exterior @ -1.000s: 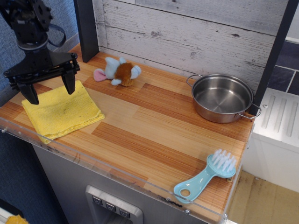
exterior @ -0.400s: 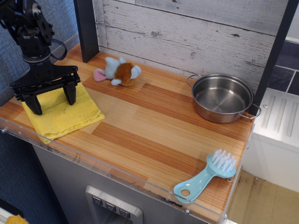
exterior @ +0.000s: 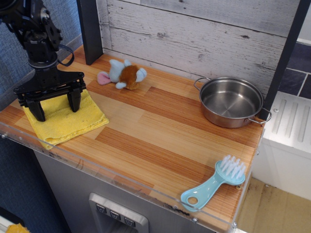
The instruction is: Move the yellow cloth from left to right direction on the table
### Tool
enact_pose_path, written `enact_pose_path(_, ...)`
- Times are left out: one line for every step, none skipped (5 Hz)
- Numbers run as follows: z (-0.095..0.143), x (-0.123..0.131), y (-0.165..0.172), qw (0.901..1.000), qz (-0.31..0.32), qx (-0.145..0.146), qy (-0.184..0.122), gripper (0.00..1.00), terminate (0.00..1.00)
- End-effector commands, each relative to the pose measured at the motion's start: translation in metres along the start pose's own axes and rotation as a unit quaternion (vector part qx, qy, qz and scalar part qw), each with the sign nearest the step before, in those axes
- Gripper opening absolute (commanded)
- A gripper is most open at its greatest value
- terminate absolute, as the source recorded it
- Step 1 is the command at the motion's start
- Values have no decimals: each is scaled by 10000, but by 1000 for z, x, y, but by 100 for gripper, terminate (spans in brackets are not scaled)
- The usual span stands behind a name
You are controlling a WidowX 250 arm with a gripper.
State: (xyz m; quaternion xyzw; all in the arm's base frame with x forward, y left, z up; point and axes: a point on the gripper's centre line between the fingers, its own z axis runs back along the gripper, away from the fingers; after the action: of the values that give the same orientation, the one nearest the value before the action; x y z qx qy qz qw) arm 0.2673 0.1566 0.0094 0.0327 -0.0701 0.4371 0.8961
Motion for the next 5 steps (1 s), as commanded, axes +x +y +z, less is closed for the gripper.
enact_pose_path(9, -28, -35, 9990, -426, -62, -95, 100, 0)
enact_pose_path(16, -50, -54, 9975, -684, -123, -138, 100, 0)
enact_pose_path(23, -78, -73, 9955, -912, -238, -128, 100, 0)
enact_pose_path(32, -119, -100, 9903, -1329, -389, -87, 100, 0)
enact_pose_path(37, -149, -122, 9853, -1615, -565, 10, 100, 0)
